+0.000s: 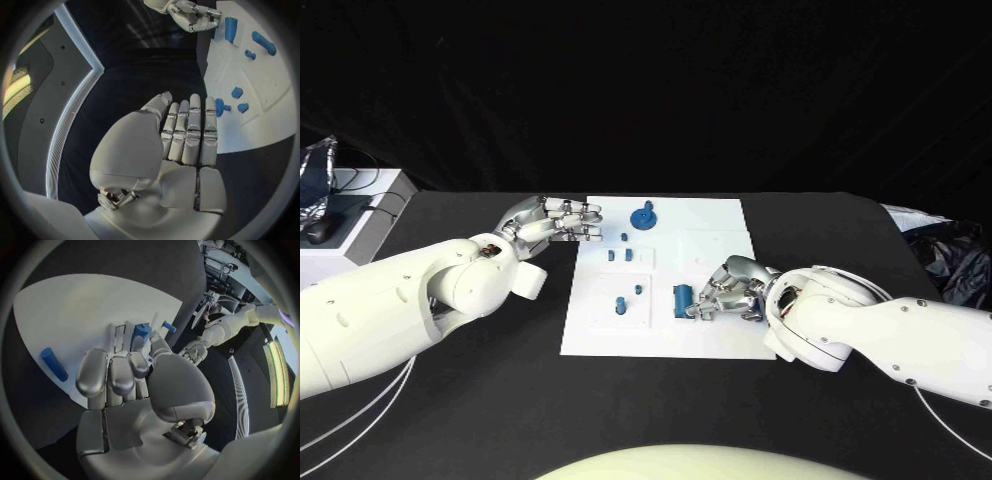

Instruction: Assemble the parts on the task board

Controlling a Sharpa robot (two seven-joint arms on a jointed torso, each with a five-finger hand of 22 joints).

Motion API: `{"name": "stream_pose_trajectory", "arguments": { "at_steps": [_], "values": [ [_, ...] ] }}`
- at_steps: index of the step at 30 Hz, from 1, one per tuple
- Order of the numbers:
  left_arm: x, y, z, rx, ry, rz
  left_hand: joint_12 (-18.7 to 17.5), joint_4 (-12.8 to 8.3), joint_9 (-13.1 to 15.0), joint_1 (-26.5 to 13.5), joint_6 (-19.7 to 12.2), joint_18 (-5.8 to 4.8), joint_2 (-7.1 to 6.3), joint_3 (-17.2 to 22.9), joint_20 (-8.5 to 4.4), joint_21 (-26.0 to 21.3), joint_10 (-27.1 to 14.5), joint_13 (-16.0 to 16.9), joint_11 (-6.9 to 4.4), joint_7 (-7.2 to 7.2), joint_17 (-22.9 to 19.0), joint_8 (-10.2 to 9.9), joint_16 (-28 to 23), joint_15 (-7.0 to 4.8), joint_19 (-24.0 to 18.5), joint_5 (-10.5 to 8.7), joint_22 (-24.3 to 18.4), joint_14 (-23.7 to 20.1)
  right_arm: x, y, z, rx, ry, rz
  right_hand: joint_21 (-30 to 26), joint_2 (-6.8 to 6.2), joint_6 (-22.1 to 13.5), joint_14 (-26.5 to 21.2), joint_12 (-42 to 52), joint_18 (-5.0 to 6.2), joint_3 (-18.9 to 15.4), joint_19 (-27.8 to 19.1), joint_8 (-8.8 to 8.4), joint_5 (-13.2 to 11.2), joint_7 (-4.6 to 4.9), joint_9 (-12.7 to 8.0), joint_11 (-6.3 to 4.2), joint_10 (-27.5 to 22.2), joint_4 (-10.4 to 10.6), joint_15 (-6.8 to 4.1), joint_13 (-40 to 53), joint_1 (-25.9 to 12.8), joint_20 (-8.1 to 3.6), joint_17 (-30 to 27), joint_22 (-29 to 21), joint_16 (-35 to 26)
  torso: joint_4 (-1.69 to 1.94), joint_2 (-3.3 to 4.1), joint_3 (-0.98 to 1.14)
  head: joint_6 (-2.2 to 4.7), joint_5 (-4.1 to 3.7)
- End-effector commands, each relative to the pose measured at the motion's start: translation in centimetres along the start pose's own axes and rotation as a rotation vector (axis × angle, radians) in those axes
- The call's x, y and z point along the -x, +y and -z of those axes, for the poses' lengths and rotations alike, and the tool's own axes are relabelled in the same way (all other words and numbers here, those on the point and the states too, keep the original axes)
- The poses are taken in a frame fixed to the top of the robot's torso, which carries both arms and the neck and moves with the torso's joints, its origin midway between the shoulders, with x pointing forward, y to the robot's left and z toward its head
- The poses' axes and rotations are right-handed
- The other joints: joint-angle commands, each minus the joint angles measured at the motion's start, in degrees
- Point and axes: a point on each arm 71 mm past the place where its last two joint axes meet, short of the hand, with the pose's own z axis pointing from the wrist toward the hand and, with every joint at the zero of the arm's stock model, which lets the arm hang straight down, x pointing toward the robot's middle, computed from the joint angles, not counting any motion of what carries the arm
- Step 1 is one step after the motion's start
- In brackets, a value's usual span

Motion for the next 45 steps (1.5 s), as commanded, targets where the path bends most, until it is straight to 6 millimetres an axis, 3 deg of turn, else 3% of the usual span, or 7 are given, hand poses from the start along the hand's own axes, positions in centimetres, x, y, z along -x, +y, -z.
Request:
{"name": "stream_pose_trajectory", "arguments": {
  "at_steps": [1, 12, 20, 34, 36, 42, 45],
  "values": [
    [-0.2, -0.1, -0.1, -0.013, 0.009, 0.011, -0.2, 0.2, 0.0, -0.2, -0.1, -1.07, 0.12, 0.3, 0.04, -0.1, -0.5, -0.1, 0.1, 0.08, 0.1, 0.0, -0.1, -0.07, -0.5, 0.13, -0.1, -0.3, -0.2, 0.3, 0.0, 0.04, -0.001, -0.006, 0.4, 0.06, 0.0, 0.0, 0.3, -0.43, 0.1, 3.3, 0.37, 0.0, -0.47, 0.0, -0.1, 0.5, -0.5, -0.33, 0.1, 0.4, -0.36, 0.1, 8.2, -0.1, 0.08, -0.01, -0.05, -0.02, -0.05],
    [-0.2, -0.1, -0.1, -0.013, 0.007, 0.01, -0.2, 0.1, 0.0, -0.2, -0.2, -1.1, 0.08, 0.5, 0.02, -0.1, -0.5, -0.1, 0.11, 0.09, 0.1, 0.0, -0.1, -0.07, -0.5, 0.13, -0.1, -0.3, -0.3, 0.0, -0.5, -0.004, -0.022, 0.016, 0.5, 1.35, -0.1, 0.0, 1.0, -0.55, 1.3, 3.3, 0.45, 2.2, -0.74, -0.2, -0.31, 0.9, -2.0, -0.54, 0.9, 1.5, -0.59, 0.3, 8.2, 0.0, 0.2, 0.03, -0.14, -0.32, -0.01],
    [-0.1, -0.1, 0.0, -0.012, 0.006, 0.009, -0.2, 0.1, 0.0, -0.2, -0.2, -1.1, 0.08, 0.5, 0.02, -0.1, -0.5, -0.1, 0.11, 0.09, 0.1, 0.0, -0.1, -0.07, -0.5, 0.13, -0.1, -0.3, -0.5, 0.3, -0.6, -0.001, -0.039, 0.027, 0.6, 0.77, 0.3, 0.0, 0.6, -0.63, 3.7, 3.3, 0.08, 3.3, -0.8, -1.2, -0.35, 1.0, -3.6, -0.56, 1.3, 1.3, -0.68, 0.3, 8.2, -0.1, 0.14, 0.01, -0.15, -0.57, 0.1],
    [-0.1, -0.1, 0.0, -0.011, 0.007, 0.009, -0.2, 0.2, 0.0, -0.3, -0.1, -1.1, 0.06, 0.5, 0.03, -0.1, -0.5, -0.1, 0.1, 0.08, 0.1, 0.0, -0.1, -0.06, -0.5, 0.13, -0.1, -0.3, -0.1, 0.1, 0.0, 0.03, -0.064, -0.019, 0.3, -0.3, -0.3, 0.0, 0.4, -0.57, 2.6, 3.3, 0.0, 4.5, -0.42, -1.2, -0.09, 0.8, -1.4, -0.38, 1.4, -1.2, -0.59, 0.2, 8.1, -0.2, 0.12, -0.03, -0.1, -0.33, 0.13],
    [-0.1, -0.1, 0.0, -0.011, 0.007, 0.009, -0.2, 0.2, 0.0, -0.3, -0.1, -1.1, 0.06, 0.5, 0.03, -0.1, -0.5, -0.1, 0.1, 0.08, 0.1, 0.0, -0.1, -0.06, -0.5, 0.13, -0.1, -0.3, -0.1, 0.0, 0.3, 0.041, -0.047, -0.045, 0.3, 0.47, -0.9, 0.1, 0.4, -0.48, 0.5, 3.3, -0.72, 8.7, 0.01, -1.5, 0.29, 0.5, 0.4, -0.16, 1.5, -2.9, -0.38, 0.2, 8.2, -0.2, 0.11, -0.01, -0.11, -0.28, 0.15],
    [-0.1, -0.1, 0.0, -0.014, 0.008, 0.01, -0.2, 0.3, 0.0, -0.3, 0.0, -1.11, 0.1, 0.5, 0.02, -0.2, -0.2, -0.1, 0.02, -0.04, 0.1, 0.1, -0.1, -0.08, -0.5, 0.13, -0.1, -0.3, 1.0, -0.6, 1.8, 0.033, -0.004, -0.087, 0.6, 1.51, -1.4, 0.0, 0.1, -0.25, -2.3, 3.2, -3.64, 7.3, 1.07, -3.4, 0.91, 0.1, 1.8, 0.37, 1.4, -2.6, 0.11, 0.1, 8.2, 0.0, 0.05, -0.05, -0.16, -0.41, -0.14],
    [-0.1, -0.1, 0.0, -0.019, 0.01, 0.011, -0.2, 0.3, 0.0, -0.4, -0.2, -1.13, -0.04, 0.5, 0.05, -0.2, -0.3, -0.1, 0.06, -0.04, 0.1, 0.0, -0.1, -0.03, -0.5, 0.13, -0.1, -0.4, 2.4, -1.9, 2.3, -0.017, 0.015, -0.078, 0.6, 2.58, -1.1, 0.0, -0.1, -0.04, -2.7, 3.1, -7.67, 5.8, 2.1, -6.5, 1.69, -0.1, 1.6, 0.83, 1.3, -2.0, 0.61, -0.2, 8.2, -0.1, -0.04, -0.08, -0.27, -0.47, -0.45]
  ]
}}
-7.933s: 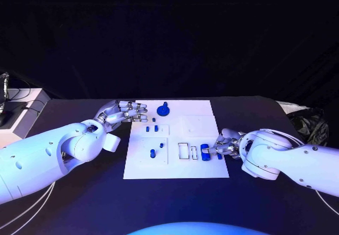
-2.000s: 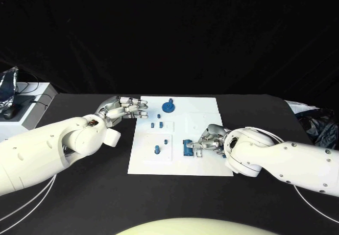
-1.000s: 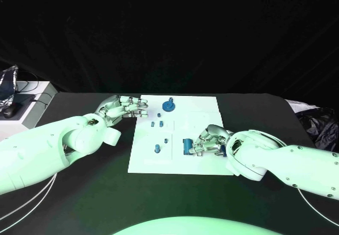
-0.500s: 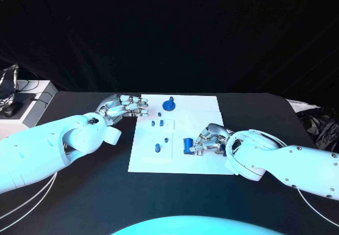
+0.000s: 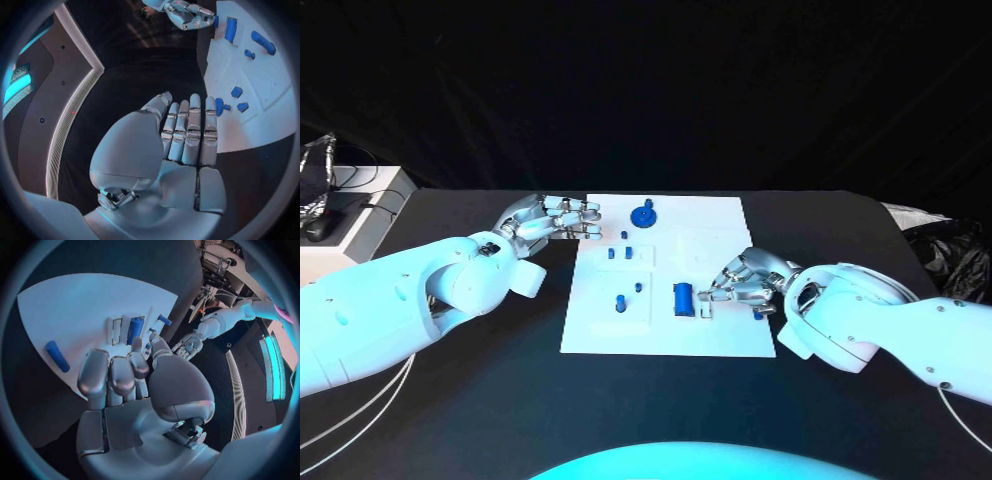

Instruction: Assemble the parts on the task board

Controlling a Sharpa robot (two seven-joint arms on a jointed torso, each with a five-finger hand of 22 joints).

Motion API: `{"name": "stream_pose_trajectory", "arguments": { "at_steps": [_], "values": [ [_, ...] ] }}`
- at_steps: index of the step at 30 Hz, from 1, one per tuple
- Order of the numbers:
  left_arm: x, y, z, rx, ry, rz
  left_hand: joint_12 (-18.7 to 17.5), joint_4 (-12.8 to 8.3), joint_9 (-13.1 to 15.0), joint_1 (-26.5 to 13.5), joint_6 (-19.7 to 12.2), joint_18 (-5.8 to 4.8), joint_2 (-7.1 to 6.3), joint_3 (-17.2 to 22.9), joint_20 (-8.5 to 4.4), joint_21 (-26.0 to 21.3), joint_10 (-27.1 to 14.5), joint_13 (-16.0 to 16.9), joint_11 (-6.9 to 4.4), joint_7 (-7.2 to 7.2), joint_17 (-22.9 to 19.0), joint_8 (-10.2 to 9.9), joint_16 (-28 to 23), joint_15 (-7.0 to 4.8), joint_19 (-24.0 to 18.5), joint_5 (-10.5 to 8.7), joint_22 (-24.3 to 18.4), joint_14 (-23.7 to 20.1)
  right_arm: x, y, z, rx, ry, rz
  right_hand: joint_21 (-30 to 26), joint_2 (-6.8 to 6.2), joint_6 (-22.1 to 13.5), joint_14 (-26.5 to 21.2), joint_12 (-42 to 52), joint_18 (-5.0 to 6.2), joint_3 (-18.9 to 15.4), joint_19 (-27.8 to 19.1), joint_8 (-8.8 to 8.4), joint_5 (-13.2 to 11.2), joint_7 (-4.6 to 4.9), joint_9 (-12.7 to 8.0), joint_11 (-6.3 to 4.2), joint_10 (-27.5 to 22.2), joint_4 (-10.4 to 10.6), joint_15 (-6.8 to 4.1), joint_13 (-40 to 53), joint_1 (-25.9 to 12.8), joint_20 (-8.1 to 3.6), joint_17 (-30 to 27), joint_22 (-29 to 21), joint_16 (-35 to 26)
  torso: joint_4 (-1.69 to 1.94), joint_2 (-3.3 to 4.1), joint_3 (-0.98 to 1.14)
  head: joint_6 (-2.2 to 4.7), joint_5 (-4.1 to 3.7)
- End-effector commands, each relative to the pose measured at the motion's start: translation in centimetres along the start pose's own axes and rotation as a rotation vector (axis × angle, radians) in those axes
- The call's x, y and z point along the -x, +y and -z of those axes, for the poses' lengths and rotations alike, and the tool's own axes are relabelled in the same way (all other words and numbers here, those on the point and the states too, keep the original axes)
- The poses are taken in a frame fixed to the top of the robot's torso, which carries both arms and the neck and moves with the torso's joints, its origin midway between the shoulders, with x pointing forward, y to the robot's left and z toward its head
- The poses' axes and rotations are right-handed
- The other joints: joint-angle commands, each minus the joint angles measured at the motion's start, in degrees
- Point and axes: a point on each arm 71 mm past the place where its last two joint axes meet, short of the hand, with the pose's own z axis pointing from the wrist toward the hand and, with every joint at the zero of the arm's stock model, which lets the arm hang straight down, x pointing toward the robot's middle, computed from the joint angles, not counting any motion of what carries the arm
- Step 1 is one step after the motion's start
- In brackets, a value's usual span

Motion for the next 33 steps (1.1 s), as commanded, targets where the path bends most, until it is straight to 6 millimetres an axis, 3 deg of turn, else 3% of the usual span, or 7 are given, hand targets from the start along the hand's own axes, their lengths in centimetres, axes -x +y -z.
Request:
{"name": "stream_pose_trajectory", "arguments": {
  "at_steps": [1, 4, 5, 6, 11, 23, 33],
  "values": [
    [-0.2, -0.2, -0.1, -0.021, 0.012, 0.011, -0.2, 0.2, 0.0, -0.4, -0.2, -1.13, -0.04, 0.3, 0.05, -0.2, -0.3, -0.1, 0.06, -0.04, 0.0, 0.0, -0.1, -0.03, -0.5, 0.13, -0.1, -0.4, 0.7, -1.1, 0.3, -0.044, 0.08, -0.009, 0.1, 1.26, 1.0, -0.1, -0.4, 0.09, -0.3, 3.0, -3.88, -0.1, 1.02, -3.4, 0.49, -0.1, -0.8, 0.63, 1.0, 0.8, 0.76, -0.2, 8.2, -0.1, -0.17, -0.05, -0.18, -0.06, -0.35],
    [-0.3, -0.2, -0.1, -0.024, 0.014, 0.012, -0.2, 0.2, 0.0, -0.4, -0.2, -1.13, -0.04, 0.3, 0.05, -0.2, -0.3, -0.1, 0.06, -0.04, 0.0, 0.0, -0.1, -0.03, -0.5, 0.13, -0.1, -0.4, 2.0, -2.9, 0.4, -0.107, 0.083, 0.013, 0.3, 1.86, 0.8, -0.1, -0.4, 0.25, -0.3, 2.9, -5.77, -0.1, 1.47, -7.3, 1.0, -0.1, -1.8, 0.85, 1.0, 1.6, 1.08, -0.3, 8.2, -0.1, -0.29, -0.11, -0.26, 0.16, -0.67],
    [-0.3, -0.2, -0.1, -0.025, 0.014, 0.012, -0.2, 0.2, 0.0, -0.4, -0.2, -1.13, -0.04, 0.3, 0.05, -0.2, -0.3, -0.1, 0.06, -0.04, 0.0, 0.0, -0.1, -0.03, -0.5, 0.13, -0.1, -0.4, 2.6, -3.9, 0.5, -0.142, 0.081, 0.028, 0.6, 2.43, 1.1, -0.1, -0.3, 0.36, -0.3, 2.9, -5.86, -0.1, 1.84, -12.0, 1.16, 0.0, -2.5, 1.18, 0.9, 1.9, 1.29, -0.3, 8.3, 0.0, -0.34, -0.12, -0.27, 0.17, -0.79],
    [-0.3, -0.2, -0.1, -0.025, 0.014, 0.013, -0.2, 0.2, 0.0, -0.4, -0.2, -1.13, -0.04, 0.3, 0.05, -0.2, -0.3, -0.1, 0.06, -0.04, 0.0, 0.0, -0.1, -0.03, -0.5, 0.13, -0.1, -0.4, 2.9, -4.4, 0.6, -0.158, 0.079, 0.038, 0.7, 2.51, 1.4, -0.1, -0.3, 0.39, -0.3, 2.9, -5.92, 0.0, 1.95, -13.7, 1.19, 0.1, -2.7, 1.21, 0.9, 2.0, 1.35, -0.4, 8.3, 0.0, -0.38, -0.14, -0.25, 0.23, -0.83],
    [-0.4, -0.2, -0.2, -0.027, 0.016, 0.014, -0.2, 0.2, 0.0, -0.4, -0.2, -1.11, -0.04, 0.2, 0.08, -0.3, -0.3, -0.1, 0.02, -0.1, 0.0, 0.0, -0.1, -0.04, -0.5, 0.11, -0.1, -0.4, 4.2, -6.6, 1.1, -0.229, 0.066, 0.116, 1.3, 2.77, 2.7, -0.1, 0.0, 0.26, 0.9, 2.9, -5.93, -0.5, 1.49, -16.3, 0.82, 0.5, -3.6, 0.86, 1.0, 2.4, 1.19, -0.1, 8.4, 0.2, -0.44, -0.18, -0.25, 0.43, -1.43],
    [-0.7, -0.1, -0.3, -0.025, 0.025, 0.018, -0.2, 0.3, 0.0, -0.4, -0.2, -1.1, 0.01, 0.2, 0.09, -0.3, -0.2, -0.1, 0.01, -0.06, 0.0, 0.0, -0.1, -0.05, -0.5, 0.1, -0.2, -0.4, 3.7, -7.1, 1.1, -0.295, 0.053, 0.181, 1.7, 1.41, 3.9, -0.1, -0.3, 0.04, 1.4, 3.0, -5.55, -0.2, 0.79, -13.9, 0.4, 0.8, -1.3, 0.5, 1.3, 0.9, 0.79, 0.4, 8.5, 0.3, -0.41, -0.12, -0.2, 0.85, -1.96],
    [-0.5, 0.0, -0.4, -0.015, 0.023, 0.015, -0.2, 0.3, 0.0, -0.4, -0.2, -1.1, 0.05, 0.2, 0.11, -0.3, -0.3, -0.1, 0.03, -0.01, 0.0, 0.0, -0.1, -0.03, -0.5, 0.11, -0.2, -0.4, 2.6, -6.1, 0.4, -0.302, 0.062, 0.134, 1.5, -0.97, 3.7, 0.0, -0.5, 0.02, -0.4, 3.0, -5.38, 0.5, 0.61, -9.2, 0.32, 0.9, 2.6, 0.47, 1.4, -0.8, 0.73, 0.5, 8.4, 0.3, -0.22, -0.07, -0.34, 0.52, -2.02]
  ]
}}
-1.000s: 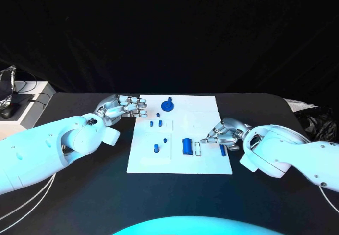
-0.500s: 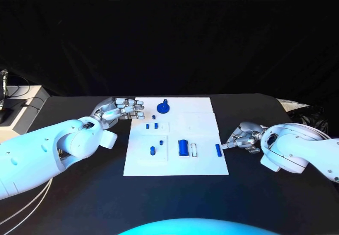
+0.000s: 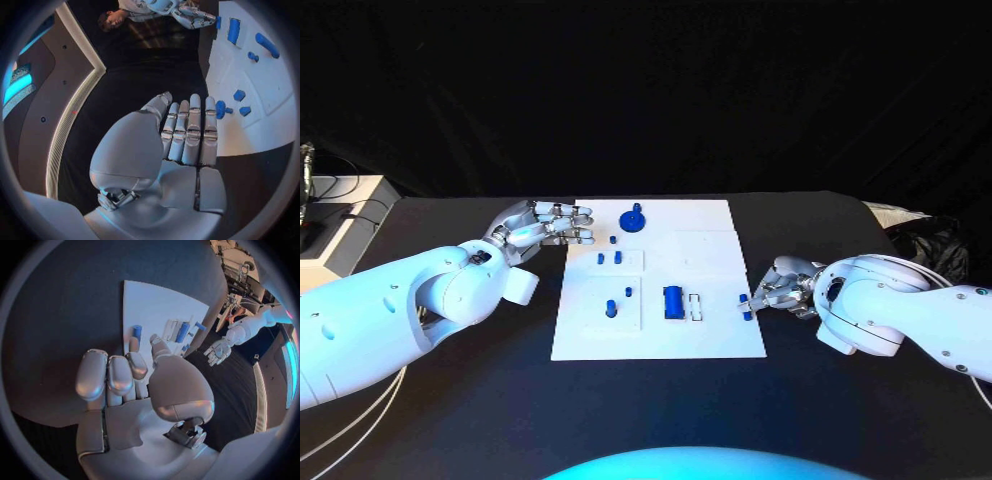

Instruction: Assemble the parts on the task board

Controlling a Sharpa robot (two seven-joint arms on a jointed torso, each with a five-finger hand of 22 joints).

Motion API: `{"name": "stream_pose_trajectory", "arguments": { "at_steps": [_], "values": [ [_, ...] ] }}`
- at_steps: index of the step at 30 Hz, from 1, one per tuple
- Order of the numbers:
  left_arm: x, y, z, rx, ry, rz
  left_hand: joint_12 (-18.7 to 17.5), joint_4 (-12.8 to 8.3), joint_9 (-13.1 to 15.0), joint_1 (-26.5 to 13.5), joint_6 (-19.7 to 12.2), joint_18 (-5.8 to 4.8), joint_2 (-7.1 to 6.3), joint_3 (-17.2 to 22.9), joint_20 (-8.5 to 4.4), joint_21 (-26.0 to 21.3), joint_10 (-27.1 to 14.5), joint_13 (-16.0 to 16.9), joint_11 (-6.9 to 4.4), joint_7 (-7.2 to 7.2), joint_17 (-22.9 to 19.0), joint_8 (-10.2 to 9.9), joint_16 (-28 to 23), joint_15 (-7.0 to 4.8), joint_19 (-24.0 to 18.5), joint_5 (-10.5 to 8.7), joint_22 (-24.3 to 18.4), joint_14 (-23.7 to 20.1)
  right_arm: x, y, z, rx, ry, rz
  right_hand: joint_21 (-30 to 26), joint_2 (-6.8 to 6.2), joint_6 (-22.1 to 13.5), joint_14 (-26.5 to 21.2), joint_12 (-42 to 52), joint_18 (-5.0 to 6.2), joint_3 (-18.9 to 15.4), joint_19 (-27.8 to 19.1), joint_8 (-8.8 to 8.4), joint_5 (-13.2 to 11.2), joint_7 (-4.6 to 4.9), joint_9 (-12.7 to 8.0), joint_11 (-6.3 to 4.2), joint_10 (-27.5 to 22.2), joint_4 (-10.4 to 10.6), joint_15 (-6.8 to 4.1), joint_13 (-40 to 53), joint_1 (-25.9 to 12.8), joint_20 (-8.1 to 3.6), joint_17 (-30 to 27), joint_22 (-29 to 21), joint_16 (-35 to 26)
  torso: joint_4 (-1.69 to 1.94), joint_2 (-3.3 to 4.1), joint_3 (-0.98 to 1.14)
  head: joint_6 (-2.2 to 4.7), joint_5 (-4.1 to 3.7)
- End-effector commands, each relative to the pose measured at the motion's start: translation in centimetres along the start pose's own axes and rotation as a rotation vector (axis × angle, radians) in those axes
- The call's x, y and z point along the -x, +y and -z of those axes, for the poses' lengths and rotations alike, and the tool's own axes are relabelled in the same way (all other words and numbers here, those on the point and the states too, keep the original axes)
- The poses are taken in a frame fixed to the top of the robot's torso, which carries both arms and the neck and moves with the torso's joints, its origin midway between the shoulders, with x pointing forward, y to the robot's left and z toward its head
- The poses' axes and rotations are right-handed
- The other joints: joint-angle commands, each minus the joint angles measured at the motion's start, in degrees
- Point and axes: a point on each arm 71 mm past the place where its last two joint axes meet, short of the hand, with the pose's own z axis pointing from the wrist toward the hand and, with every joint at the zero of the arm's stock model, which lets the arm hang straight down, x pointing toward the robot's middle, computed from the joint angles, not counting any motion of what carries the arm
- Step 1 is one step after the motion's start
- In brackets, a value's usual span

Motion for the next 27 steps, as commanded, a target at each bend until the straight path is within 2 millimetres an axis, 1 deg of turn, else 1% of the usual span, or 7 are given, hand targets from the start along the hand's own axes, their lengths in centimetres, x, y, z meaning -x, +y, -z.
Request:
{"name": "stream_pose_trajectory", "arguments": {
  "at_steps": [1, 9, 11, 14, 23, 25, 27],
  "values": [
    [-0.1, 0.0, -0.1, -0.005, 0.015, 0.009, -0.2, 0.2, 0.0, -0.4, -0.2, -1.1, 0.05, 0.0, 0.11, -0.3, -0.3, -0.1, 0.03, -0.01, 0.0, 0.0, -0.1, -0.03, -0.5, 0.11, -0.1, -0.4, -0.2, 0.0, -0.1, -0.032, 0.009, -0.006, -0.1, -0.56, -0.1, 0.1, -0.1, 0.03, -0.3, 3.0, 0.05, 0.2, -0.23, 0.9, -0.19, 0.3, 1.4, -0.43, 1.3, -0.7, -0.26, 0.1, 8.4, 0.3, -0.07, 0.04, -0.07, -0.13, 0.04],
    [0.0, 0.1, -0.1, -0.001, 0.012, 0.006, -0.2, 0.2, 0.0, -0.4, -0.2, -1.1, 0.05, 0.0, 0.11, -0.3, -0.3, -0.1, 0.03, -0.01, 0.0, 0.0, -0.1, -0.03, -0.5, 0.11, -0.1, -0.4, -0.7, -0.1, -0.6, -0.05, -0.009, 0.062, -0.1, -1.33, 0.0, 0.1, -0.2, 0.01, -0.2, 3.0, 0.24, 1.1, -0.44, 2.5, -0.29, 0.2, 3.6, -0.54, 1.4, -1.4, -0.33, 0.1, 8.4, 0.3, 0.04, 0.0, -0.06, -0.4, 0.09],
    [0.1, 0.1, 0.0, 0.0, 0.01, 0.005, -0.2, 0.2, 0.0, -0.3, -0.2, -1.1, 0.05, 0.1, 0.1, -0.4, -0.3, -0.1, 0.05, 0.01, 0.0, 0.0, -0.1, -0.01, -0.5, 0.12, -0.1, -0.5, -0.7, -0.1, -0.6, -0.051, -0.018, 0.081, 0.0, -2.14, 0.0, 0.1, -0.2, -0.06, 0.4, 3.1, 0.75, 1.5, -0.67, 4.2, -0.41, 0.3, 4.4, -0.67, 1.4, -1.5, -0.43, 0.2, 8.5, 0.3, 0.0, 0.01, -0.03, -0.39, 0.13],
    [0.1, 0.1, 0.0, 0.0, 0.007, 0.004, -0.2, 0.2, 0.0, -0.3, -0.3, -1.11, 0.03, 0.1, 0.11, -0.4, -0.4, -0.1, 0.09, 0.01, 0.0, 0.0, -0.2, 0.01, -0.5, 0.13, -0.1, -0.6, -0.8, 0.0, -0.7, -0.051, -0.029, 0.102, -0.1, -2.37, -0.3, 0.1, -0.2, -0.09, 0.7, 3.0, 0.97, 1.5, -0.73, 6.0, -0.49, 0.3, 4.8, -0.74, 1.4, -1.5, -0.49, 0.3, 8.4, 0.3, -0.02, -0.01, -0.04, -0.38, 0.17],
    [0.2, 0.1, 0.1, 0.001, 0.008, 0.004, -0.2, 0.3, 0.0, -0.4, -0.3, -1.11, 0.09, 0.1, 0.12, -0.4, -0.4, -0.1, 0.08, 0.03, 0.0, 0.0, -0.1, 0.02, -0.5, 0.13, -0.2, -0.6, -0.8, 0.7, -1.0, -0.036, -0.066, 0.129, -0.3, -2.19, -0.4, 0.1, -0.3, -0.1, 0.9, 3.0, 0.86, 1.8, -0.78, 7.4, -0.51, 0.2, 4.6, -0.72, 1.4, -1.0, -0.53, 0.2, 8.4, 0.1, -0.07, 0.0, -0.07, -0.45, 0.2],
    [0.2, 0.1, 0.1, 0.001, 0.008, 0.004, -0.2, 0.3, 0.0, -0.4, -0.3, -1.11, 0.09, 0.1, 0.12, -0.4, -0.4, -0.1, 0.08, 0.03, 0.0, 0.0, -0.1, 0.02, -0.5, 0.13, -0.2, -0.6, -0.8, 0.8, -1.1, -0.033, -0.076, 0.134, -0.4, -1.67, -0.6, 0.1, -0.3, -0.08, 1.0, 3.0, 0.75, 1.8, -0.67, 7.6, -0.4, 0.1, 3.9, -0.67, 1.3, -0.6, -0.51, 0.1, 8.4, 0.1, -0.03, -0.01, -0.06, -0.44, 0.19],
    [0.2, 0.1, 0.1, 0.002, 0.007, 0.003, -0.2, 0.3, 0.0, -0.4, -0.3, -1.11, 0.09, 0.1, 0.13, -0.4, -0.4, -0.1, 0.09, 0.03, 0.0, 0.0, -0.1, 0.02, -0.5, 0.13, -0.2, -0.6, -0.8, 0.8, -1.3, -0.033, -0.084, 0.139, -0.5, -0.83, -0.9, 0.1, -0.3, -0.06, 1.0, 3.0, 0.52, 1.5, -0.53, 7.8, -0.31, -0.1, 2.2, -0.62, 1.3, 0.4, -0.45, 0.1, 8.4, 0.1, 0.02, 0.0, -0.06, -0.45, 0.19]
  ]
}}
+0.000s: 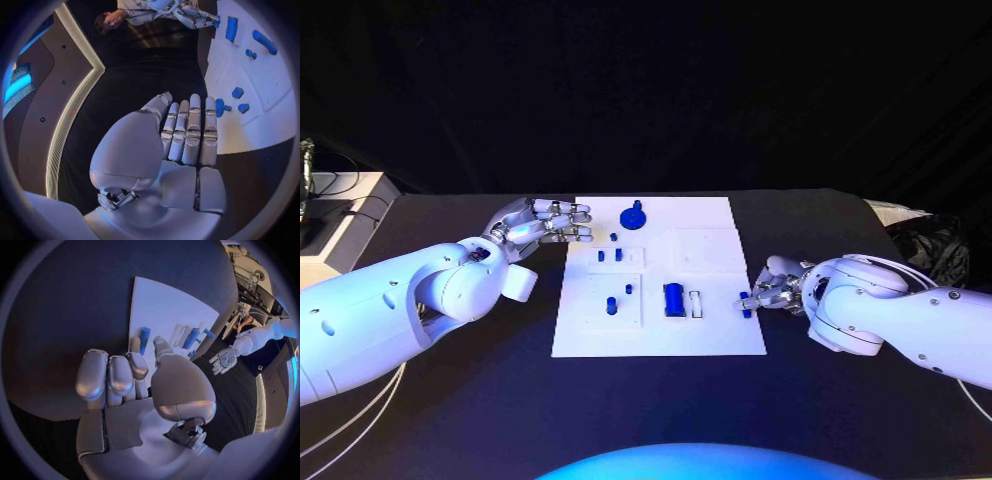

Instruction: Assemble the parts on the task board

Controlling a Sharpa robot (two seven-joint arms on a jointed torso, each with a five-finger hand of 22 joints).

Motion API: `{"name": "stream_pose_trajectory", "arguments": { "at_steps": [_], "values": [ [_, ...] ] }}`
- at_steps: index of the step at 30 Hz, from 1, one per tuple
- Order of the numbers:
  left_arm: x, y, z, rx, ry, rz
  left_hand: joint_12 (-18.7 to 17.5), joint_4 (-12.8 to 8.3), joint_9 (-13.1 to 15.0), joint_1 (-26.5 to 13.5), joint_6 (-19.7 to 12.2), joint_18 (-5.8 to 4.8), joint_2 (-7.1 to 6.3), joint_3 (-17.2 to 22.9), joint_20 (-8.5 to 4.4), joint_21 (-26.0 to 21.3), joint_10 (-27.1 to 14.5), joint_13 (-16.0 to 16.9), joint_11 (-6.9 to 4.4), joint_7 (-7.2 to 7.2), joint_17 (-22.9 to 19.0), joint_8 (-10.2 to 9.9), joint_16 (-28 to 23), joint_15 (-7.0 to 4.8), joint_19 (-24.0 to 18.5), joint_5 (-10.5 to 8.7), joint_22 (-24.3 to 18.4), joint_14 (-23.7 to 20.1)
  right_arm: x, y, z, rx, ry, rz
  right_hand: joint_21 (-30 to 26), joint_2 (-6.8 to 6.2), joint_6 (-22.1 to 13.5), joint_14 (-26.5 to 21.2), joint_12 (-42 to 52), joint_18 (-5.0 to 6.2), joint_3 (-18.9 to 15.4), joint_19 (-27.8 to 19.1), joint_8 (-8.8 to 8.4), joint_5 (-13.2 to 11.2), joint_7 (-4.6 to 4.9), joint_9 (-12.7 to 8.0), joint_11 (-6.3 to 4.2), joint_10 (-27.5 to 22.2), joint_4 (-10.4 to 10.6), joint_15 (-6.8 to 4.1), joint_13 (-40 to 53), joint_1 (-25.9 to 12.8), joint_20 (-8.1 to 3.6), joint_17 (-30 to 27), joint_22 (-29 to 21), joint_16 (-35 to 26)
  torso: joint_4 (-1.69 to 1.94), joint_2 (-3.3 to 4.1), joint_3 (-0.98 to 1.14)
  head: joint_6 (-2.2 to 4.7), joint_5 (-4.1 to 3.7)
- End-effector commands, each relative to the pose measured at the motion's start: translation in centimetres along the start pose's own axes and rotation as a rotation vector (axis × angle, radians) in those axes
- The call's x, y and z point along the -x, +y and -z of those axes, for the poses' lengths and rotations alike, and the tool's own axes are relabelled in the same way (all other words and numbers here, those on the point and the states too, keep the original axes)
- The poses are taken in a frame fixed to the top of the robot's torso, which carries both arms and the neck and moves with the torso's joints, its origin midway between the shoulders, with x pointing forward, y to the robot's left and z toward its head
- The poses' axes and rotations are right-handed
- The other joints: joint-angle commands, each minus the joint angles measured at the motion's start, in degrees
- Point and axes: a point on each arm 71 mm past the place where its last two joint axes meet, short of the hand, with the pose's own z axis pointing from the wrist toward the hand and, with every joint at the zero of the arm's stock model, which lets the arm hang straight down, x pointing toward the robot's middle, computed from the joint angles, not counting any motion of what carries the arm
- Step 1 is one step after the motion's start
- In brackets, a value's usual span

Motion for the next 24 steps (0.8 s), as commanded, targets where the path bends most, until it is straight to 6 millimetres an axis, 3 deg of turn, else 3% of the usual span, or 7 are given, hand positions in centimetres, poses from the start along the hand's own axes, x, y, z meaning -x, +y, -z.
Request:
{"name": "stream_pose_trajectory", "arguments": {
  "at_steps": [1, 4, 6, 12, 15, 19, 24],
  "values": [
    [-0.2, 0.0, 0.0, -0.004, 0.015, 0.007, -0.2, 0.4, 0.0, -0.5, -0.3, -1.11, 0.13, 0.1, 0.14, -0.2, -0.4, -0.1, 0.1, 0.06, 0.0, 0.0, -0.1, 0.04, -0.5, 0.13, -0.1, -0.6, 0.1, 0.0, -0.2, -0.003, -0.039, 0.038, -0.2, 0.81, -0.7, 0.1, -0.3, -0.06, -0.2, 3.0, -0.42, -0.1, 0.12, 0.0, -0.02, -0.5, -1.9, -0.19, 1.3, 1.1, -0.4, 0.0, 8.4, 0.1, 0.06, 0.0, -0.01, 0.0, 0.02],
    [-0.1, 0.0, 0.1, -0.002, 0.013, 0.006, -0.2, 0.4, 0.0, -0.4, -0.3, -1.1, 0.28, 0.1, 0.13, -0.2, -0.4, -0.1, 0.1, 0.07, 0.0, 0.0, -0.1, 0.03, -0.5, 0.15, -0.1, -0.6, 0.0, 0.0, -0.3, -0.003, -0.034, 0.046, -0.4, 1.73, -1.0, 0.0, -0.4, -0.03, 0.5, 3.0, -0.81, -0.1, 0.21, -0.3, -0.02, -0.7, -4.0, -0.14, 1.2, 3.0, -0.39, 0.0, 8.3, 0.1, 0.04, 0.02, 0.0, -0.07, 0.08],
    [-0.1, 0.0, 0.1, -0.001, 0.012, 0.005, -0.2, 0.4, 0.0, -0.4, -0.3, -1.1, 0.29, 0.2, 0.13, -0.2, -0.4, -0.1, 0.1, 0.08, 0.0, 0.0, -0.1, 0.03, -0.5, 0.15, -0.1, -0.6, -0.2, 0.1, -0.4, -0.002, -0.025, 0.053, -0.5, 2.55, -1.4, 0.0, -0.5, -0.03, 2.8, 3.0, -1.12, -3.1, 0.2, -0.8, -0.04, -0.8, -5.6, -0.21, 1.2, 5.2, -0.41, -0.1, 8.3, 0.0, 0.01, 0.01, 0.0, -0.08, 0.1],
    [0.0, 0.0, 0.1, 0.002, 0.011, 0.005, -0.2, 0.5, 0.0, -0.4, -0.4, -1.1, 0.37, 0.3, 0.13, -0.2, -0.6, -0.1, 0.16, 0.16, 0.0, 0.0, -0.2, 0.06, -0.5, 0.14, -0.1, -0.6, -0.7, 0.1, -0.4, -0.002, 0.004, 0.076, -0.6, 1.78, -1.8, 0.0, -0.8, -0.04, 8.3, 2.9, -1.18, 1.7, 0.41, -3.4, 0.05, -1.3, -9.7, -0.13, 1.0, 7.1, -0.36, -0.1, 8.3, -0.2, 0.0, -0.02, 0.01, -0.18, 0.12],
    [0.0, 0.0, 0.2, 0.004, 0.01, 0.004, -0.2, 0.4, 0.0, -0.3, -0.4, -1.1, 0.41, 0.4, 0.12, -0.2, -0.6, -0.1, 0.18, 0.2, 0.0, 0.0, -0.2, 0.06, -0.5, 0.15, -0.1, -0.6, -0.8, 0.1, -0.4, -0.005, 0.021, 0.095, -0.7, 1.47, -1.6, 0.0, -0.8, -0.03, 10.8, 2.9, -1.09, 2.9, 0.4, -4.9, 0.08, -1.4, -11.9, -0.06, 0.9, 6.2, -0.32, 0.1, 8.3, -0.2, -0.04, -0.03, 0.01, -0.21, 0.11],
    [0.0, 0.0, 0.2, 0.006, 0.008, 0.003, -0.2, 0.4, 0.0, -0.3, -0.6, -1.11, 0.41, 0.6, 0.11, -0.2, -0.8, -0.1, 0.24, 0.33, 0.0, 0.0, -0.1, 0.08, -0.5, 0.15, -0.1, -0.7, -1.1, 0.2, -0.4, -0.005, 0.038, 0.111, -0.8, 1.27, -2.1, 0.0, -1.1, 0.01, 11.9, 2.8, -1.17, 4.6, 0.79, -5.8, 0.28, -1.9, -13.5, 0.09, 0.7, 6.3, -0.21, 0.2, 8.3, -0.3, -0.05, -0.08, 0.0, -0.22, 0.1],
    [0.1, 0.0, 0.2, 0.008, 0.006, 0.003, -0.2, 0.5, 0.0, -0.3, -0.7, -1.12, 0.43, 0.7, 0.12, -0.2, -0.9, -0.1, 0.29, 0.4, 0.0, 0.0, -0.1, 0.09, -0.5, 0.14, -0.1, -0.7, -1.3, 0.3, -0.3, -0.002, 0.053, 0.099, -0.8, 1.19, -2.7, 0.0, -1.4, 0.08, 12.9, 2.8, -1.26, 9.1, 1.34, -7.0, 0.55, -2.3, -15.1, 0.3, 0.5, 6.1, -0.03, 0.3, 8.3, -0.3, 0.01, 0.0, 0.02, -0.22, 0.1]
  ]
}}
